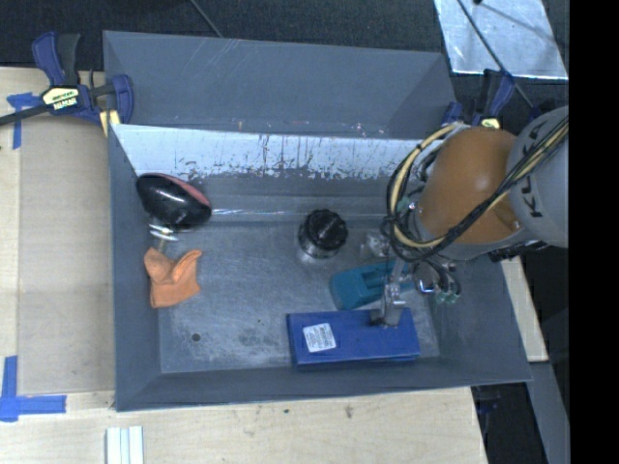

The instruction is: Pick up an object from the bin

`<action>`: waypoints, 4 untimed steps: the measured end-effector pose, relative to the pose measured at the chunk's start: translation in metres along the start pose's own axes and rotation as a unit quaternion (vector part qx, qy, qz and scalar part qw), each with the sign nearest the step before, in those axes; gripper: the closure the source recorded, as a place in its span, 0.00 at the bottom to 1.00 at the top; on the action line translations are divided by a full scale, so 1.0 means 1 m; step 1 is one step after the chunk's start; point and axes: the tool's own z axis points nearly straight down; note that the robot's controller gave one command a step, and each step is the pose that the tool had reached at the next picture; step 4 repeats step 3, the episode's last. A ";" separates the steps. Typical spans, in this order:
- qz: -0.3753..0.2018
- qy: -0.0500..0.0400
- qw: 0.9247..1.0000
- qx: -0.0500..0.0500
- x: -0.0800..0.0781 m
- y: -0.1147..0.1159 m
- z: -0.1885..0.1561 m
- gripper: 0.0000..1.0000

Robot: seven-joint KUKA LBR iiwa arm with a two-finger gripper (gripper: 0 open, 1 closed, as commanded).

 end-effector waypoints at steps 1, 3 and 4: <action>0.026 0.007 1.000 0.002 -0.017 0.010 0.012 1.00; 0.028 0.006 1.000 0.000 -0.009 0.024 -0.183 1.00; 0.028 0.006 1.000 0.000 -0.009 0.024 -0.183 1.00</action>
Offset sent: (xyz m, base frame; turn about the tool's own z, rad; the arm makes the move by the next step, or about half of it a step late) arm 0.0000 0.0000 0.0000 0.0000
